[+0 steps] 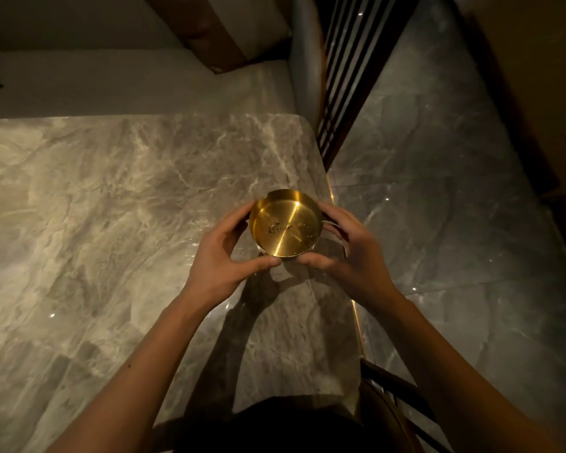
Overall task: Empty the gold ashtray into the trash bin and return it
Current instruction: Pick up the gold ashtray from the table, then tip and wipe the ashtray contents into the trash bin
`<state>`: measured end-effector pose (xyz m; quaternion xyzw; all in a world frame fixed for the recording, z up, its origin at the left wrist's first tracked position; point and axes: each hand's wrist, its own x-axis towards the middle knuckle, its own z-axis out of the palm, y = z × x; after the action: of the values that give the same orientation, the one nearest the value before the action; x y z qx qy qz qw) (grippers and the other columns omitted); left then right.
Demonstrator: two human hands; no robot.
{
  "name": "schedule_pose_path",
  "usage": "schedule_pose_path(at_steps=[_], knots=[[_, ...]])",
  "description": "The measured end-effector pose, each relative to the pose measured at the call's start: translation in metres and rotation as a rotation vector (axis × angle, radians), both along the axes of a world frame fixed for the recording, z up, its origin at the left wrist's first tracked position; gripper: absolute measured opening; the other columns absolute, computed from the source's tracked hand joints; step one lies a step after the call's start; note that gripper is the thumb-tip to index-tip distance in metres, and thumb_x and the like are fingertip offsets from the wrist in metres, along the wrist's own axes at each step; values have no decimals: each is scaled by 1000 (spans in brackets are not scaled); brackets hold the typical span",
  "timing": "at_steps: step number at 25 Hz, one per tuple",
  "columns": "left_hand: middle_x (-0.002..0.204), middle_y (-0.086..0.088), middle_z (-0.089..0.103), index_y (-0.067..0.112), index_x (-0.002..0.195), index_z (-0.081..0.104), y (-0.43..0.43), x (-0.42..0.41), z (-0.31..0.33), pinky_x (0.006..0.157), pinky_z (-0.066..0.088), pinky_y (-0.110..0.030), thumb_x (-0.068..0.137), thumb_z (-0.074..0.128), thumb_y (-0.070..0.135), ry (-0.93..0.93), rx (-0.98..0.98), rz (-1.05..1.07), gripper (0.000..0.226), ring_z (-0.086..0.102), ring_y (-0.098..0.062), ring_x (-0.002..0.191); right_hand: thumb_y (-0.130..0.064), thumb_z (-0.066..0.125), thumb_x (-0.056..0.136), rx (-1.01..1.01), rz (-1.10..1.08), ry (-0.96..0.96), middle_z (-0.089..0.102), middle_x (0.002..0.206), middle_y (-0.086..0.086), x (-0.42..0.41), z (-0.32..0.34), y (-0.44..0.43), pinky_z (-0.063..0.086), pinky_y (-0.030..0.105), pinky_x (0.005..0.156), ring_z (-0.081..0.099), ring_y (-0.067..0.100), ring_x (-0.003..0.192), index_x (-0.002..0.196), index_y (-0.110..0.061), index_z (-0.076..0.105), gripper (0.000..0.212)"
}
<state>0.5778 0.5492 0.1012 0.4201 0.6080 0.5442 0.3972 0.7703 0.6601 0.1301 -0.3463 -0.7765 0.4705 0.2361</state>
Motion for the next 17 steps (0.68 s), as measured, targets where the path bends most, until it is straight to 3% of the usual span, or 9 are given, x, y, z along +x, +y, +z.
schedule_pose_path(at_steps=[5,11,14,17], knots=[[142,9,55,26,140,47,8,12,-11,116,37,-25,60,90,25,-49,-15,-40,91,49,-7,138,-37,83,66,-52,-54,-24,56,133,-6,16,-4,-4,49,37,105,53,11,127,136,-23,48,79],[144,5,54,25,142,46,37,38,-17,116,36,-25,62,92,18,-53,-70,-42,93,48,-7,139,-32,83,66,-104,-53,-34,54,128,-21,39,-5,29,47,20,100,54,2,123,133,-29,48,76],[144,1,54,19,143,46,67,62,-23,117,36,-27,63,90,18,-38,-101,-20,92,48,-10,139,-33,84,68,-116,-32,-13,55,133,-13,64,-23,62,48,30,103,53,7,126,135,-29,47,77],[142,8,55,27,141,45,100,95,-29,117,35,-26,64,88,18,-16,-161,14,89,48,-6,138,-41,82,66,-175,38,-46,53,139,-1,92,-47,108,44,28,106,51,9,129,139,-21,45,85]])
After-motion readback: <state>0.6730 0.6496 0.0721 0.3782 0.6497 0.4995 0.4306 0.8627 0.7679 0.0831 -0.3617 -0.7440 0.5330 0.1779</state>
